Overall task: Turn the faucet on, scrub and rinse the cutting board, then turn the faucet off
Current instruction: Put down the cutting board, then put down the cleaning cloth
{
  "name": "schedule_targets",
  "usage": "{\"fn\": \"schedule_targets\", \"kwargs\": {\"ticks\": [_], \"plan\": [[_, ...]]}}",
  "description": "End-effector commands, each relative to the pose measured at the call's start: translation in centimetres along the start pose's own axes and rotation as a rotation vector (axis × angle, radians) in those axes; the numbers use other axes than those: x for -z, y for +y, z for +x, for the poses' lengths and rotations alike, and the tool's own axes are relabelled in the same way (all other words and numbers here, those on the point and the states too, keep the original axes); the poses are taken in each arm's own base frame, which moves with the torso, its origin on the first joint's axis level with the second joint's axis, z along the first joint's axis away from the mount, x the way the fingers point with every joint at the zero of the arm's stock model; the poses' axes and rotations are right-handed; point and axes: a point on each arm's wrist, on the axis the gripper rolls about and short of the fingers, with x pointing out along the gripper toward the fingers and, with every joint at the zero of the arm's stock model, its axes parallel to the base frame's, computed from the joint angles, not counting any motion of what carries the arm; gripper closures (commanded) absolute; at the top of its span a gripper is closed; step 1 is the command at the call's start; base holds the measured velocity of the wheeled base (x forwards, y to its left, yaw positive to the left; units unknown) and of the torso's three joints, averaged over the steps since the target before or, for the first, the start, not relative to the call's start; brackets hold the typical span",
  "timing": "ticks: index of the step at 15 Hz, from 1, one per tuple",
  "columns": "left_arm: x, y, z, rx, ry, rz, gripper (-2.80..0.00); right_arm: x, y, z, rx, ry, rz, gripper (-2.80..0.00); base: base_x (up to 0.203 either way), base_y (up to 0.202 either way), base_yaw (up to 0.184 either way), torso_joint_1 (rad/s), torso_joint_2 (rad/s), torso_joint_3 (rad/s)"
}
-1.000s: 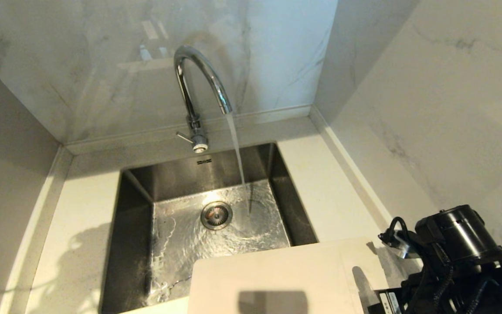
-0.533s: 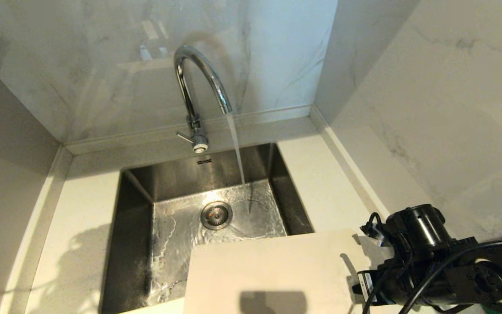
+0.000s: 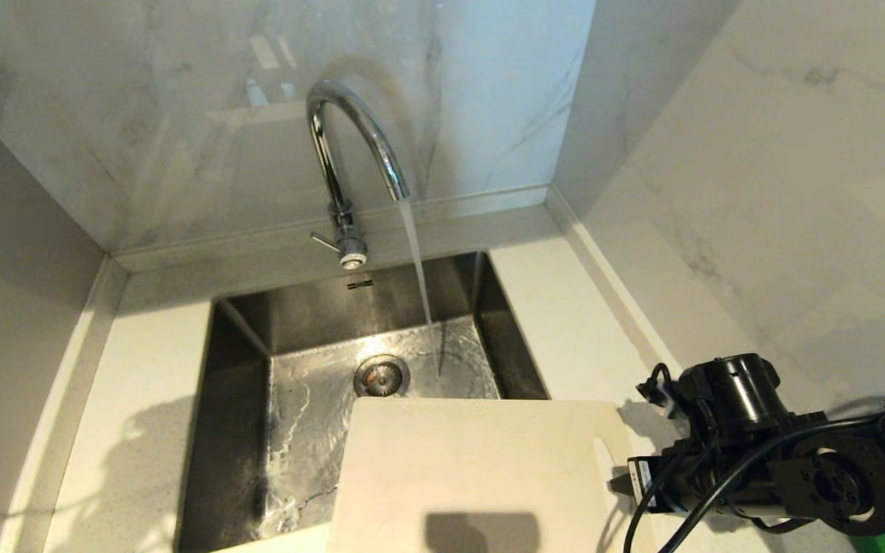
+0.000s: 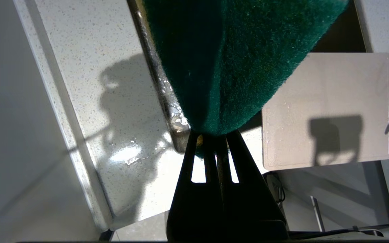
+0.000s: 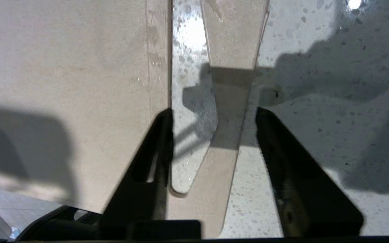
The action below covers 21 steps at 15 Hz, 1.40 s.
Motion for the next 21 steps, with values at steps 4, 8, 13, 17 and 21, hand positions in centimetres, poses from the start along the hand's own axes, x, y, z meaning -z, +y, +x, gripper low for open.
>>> {"fn": "schedule_targets", "kwargs": {"ticks": [4, 8, 13, 17, 21], "plan": [[0.0, 0.0, -0.1, 0.001, 0.000, -0.001, 0.00, 0.0, 0.5, -2.3, -0.032, -0.064, -0.010, -2.80, 0.000, 0.000, 0.000, 0.000, 0.00, 0.000], [-0.1, 0.0, -0.1, 0.001, -0.005, -0.001, 0.00, 0.3, 1.1, -5.3, -0.114, -0.073, 0.071, 0.00, 0.000, 0.000, 0.000, 0.000, 0.00, 0.000], [-0.1, 0.0, -0.2, 0.004, -0.007, 0.005, 0.00, 1.1, 2.7, -13.4, -0.204, -0.113, 0.120, 0.00, 0.000, 0.000, 0.000, 0.000, 0.00, 0.000], [0.2, 0.0, 0.0, 0.004, 0.006, 0.005, 0.00, 0.8, 4.6, -24.9, -0.327, -0.184, 0.240, 0.00, 0.000, 0.000, 0.000, 0.000, 0.00, 0.000], [1.4, 0.0, 0.3, 0.063, 0.033, 0.011, 0.00, 5.6, 5.5, -35.9, -0.339, -0.248, 0.322, 0.00, 0.000, 0.000, 0.000, 0.000, 0.00, 0.000]]}}
